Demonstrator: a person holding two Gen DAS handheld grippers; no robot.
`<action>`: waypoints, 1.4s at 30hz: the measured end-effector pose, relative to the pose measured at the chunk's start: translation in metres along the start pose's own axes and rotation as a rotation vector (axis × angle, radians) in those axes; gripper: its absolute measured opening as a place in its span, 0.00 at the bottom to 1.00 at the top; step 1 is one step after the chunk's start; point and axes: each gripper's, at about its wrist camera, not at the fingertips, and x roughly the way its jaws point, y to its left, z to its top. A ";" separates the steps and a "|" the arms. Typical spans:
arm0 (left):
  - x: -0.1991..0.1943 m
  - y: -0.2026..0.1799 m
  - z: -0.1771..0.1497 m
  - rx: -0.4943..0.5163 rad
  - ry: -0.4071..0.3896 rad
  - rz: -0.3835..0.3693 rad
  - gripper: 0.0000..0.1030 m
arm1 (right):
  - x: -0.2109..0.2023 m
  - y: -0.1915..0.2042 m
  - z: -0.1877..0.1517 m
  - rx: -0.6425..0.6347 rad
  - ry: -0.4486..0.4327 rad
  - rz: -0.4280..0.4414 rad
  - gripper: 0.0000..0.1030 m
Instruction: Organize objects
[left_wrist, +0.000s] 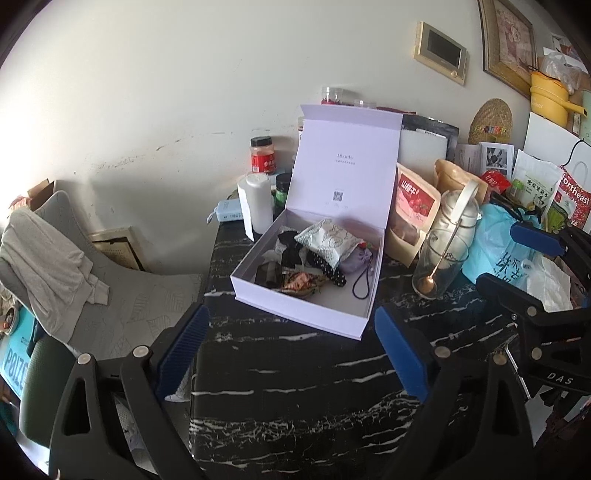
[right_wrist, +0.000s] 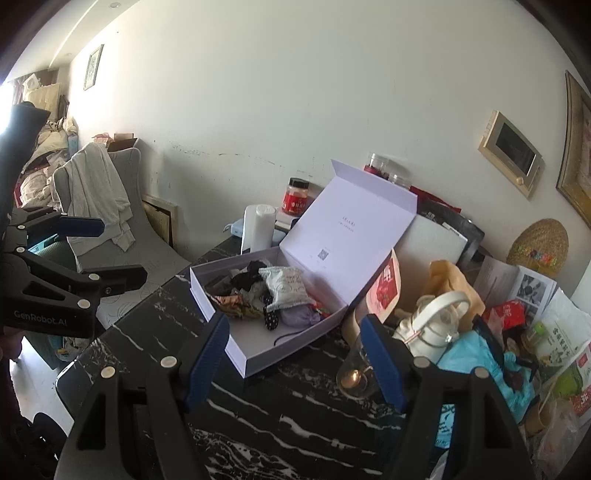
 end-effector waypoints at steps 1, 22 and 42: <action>0.001 0.000 -0.005 -0.007 0.010 -0.001 0.88 | 0.000 0.001 -0.003 0.002 0.004 0.001 0.72; 0.025 -0.009 -0.054 -0.039 0.071 0.029 0.88 | 0.029 0.010 -0.055 0.052 0.121 0.034 0.72; 0.050 -0.013 -0.057 -0.067 0.132 0.006 0.88 | 0.046 0.006 -0.058 0.064 0.146 0.035 0.72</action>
